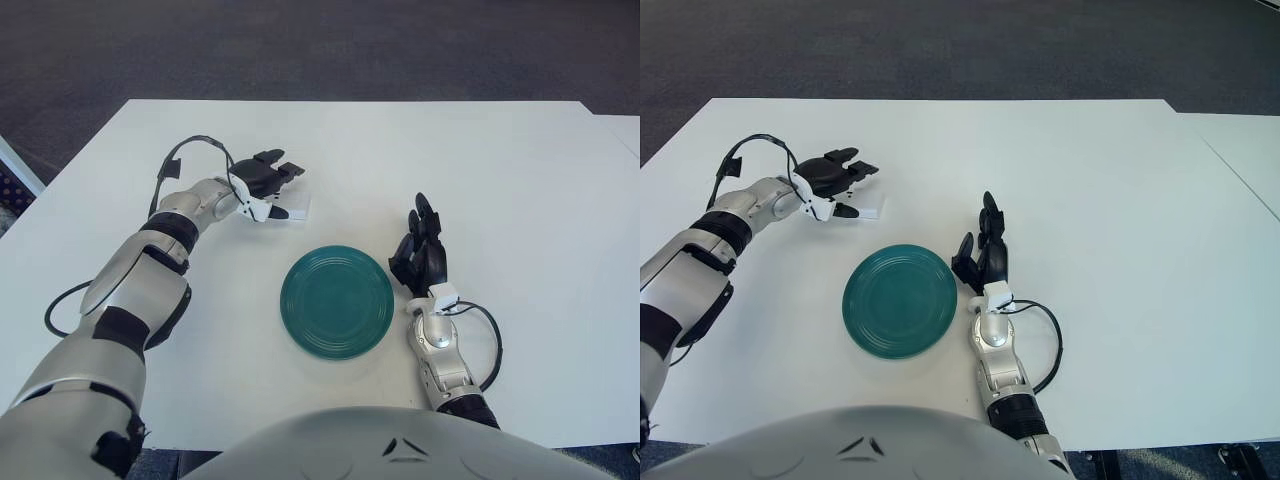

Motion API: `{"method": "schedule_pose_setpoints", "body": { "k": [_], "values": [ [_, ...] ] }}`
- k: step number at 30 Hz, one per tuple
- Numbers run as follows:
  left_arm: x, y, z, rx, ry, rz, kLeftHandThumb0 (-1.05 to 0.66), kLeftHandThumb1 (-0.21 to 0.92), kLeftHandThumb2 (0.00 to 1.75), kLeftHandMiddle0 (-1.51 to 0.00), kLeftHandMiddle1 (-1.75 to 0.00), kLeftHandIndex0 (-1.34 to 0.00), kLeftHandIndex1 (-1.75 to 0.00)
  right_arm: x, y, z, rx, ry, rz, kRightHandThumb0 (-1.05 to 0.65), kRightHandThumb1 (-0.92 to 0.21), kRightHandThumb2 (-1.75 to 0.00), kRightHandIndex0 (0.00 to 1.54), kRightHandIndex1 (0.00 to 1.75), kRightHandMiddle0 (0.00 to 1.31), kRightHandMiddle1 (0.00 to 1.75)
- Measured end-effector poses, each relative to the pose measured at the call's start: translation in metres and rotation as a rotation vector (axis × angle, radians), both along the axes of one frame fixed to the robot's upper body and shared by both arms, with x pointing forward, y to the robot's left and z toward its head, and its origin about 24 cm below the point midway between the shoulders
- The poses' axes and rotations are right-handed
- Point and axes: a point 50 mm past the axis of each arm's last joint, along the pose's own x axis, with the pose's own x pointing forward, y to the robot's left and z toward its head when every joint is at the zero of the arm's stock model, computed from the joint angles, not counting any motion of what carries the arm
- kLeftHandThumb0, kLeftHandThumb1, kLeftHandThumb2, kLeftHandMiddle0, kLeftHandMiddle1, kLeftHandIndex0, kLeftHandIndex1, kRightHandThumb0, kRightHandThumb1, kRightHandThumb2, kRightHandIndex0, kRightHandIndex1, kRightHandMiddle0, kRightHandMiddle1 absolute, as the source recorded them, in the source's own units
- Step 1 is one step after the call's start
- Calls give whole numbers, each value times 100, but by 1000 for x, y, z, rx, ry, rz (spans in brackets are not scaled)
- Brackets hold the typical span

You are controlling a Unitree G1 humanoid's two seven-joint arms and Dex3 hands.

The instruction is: Put the charger into the plate.

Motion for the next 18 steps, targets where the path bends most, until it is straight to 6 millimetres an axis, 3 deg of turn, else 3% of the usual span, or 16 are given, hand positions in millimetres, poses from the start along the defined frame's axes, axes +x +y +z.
{"method": "schedule_pose_setpoints", "body": {
  "k": [18],
  "values": [
    [-1, 0, -4, 15, 73, 20, -105, 92, 73, -2, 0, 0, -63, 0, 1, -2, -5, 23, 9, -91, -92, -98, 6, 0, 0, 17]
  ]
}}
